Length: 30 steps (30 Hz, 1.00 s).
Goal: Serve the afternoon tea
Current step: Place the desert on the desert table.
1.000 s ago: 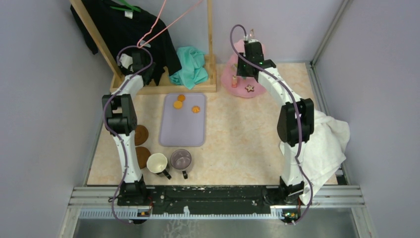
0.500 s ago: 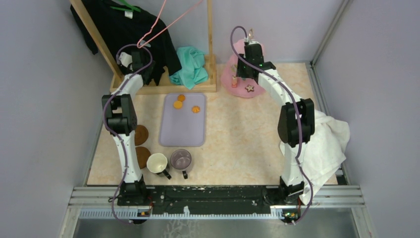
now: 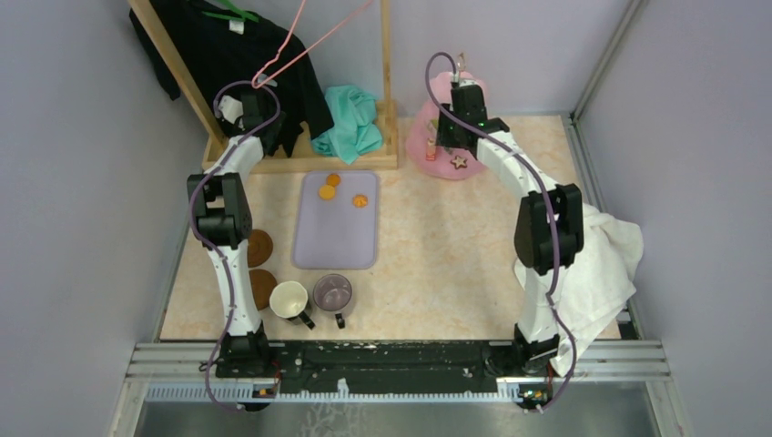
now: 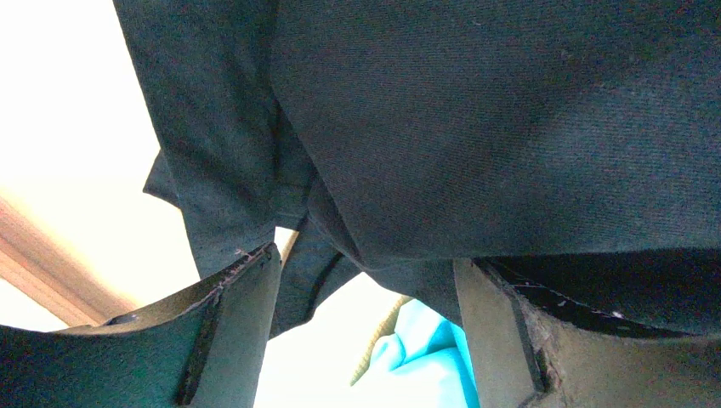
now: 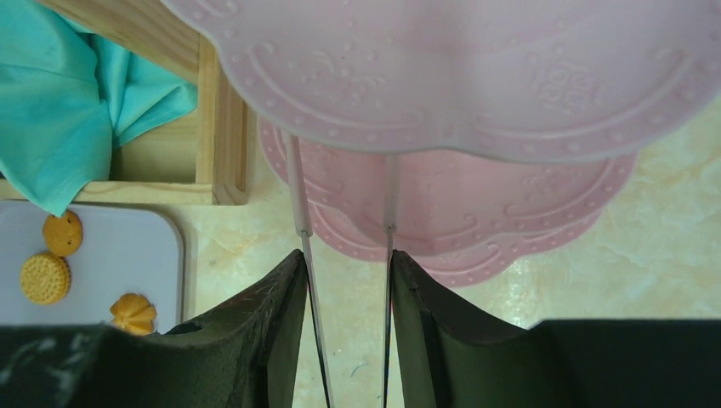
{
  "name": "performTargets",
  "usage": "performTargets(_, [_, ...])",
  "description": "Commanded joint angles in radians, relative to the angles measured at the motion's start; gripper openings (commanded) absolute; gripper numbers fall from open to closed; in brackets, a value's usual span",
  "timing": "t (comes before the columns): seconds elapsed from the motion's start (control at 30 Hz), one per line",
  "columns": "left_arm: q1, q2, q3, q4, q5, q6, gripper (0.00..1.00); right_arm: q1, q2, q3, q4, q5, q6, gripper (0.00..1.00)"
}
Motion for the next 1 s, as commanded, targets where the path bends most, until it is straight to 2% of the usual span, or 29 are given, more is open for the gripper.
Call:
performTargets(0.0, [0.003,-0.021,0.019,0.017,0.002,0.012,0.8,0.002,-0.105,-0.001,0.065,-0.004,0.008,0.4])
performTargets(0.97, [0.003,-0.081,-0.056,0.044,-0.001,0.011,0.8,0.055,-0.244,-0.155,0.095,0.03,0.001,0.37])
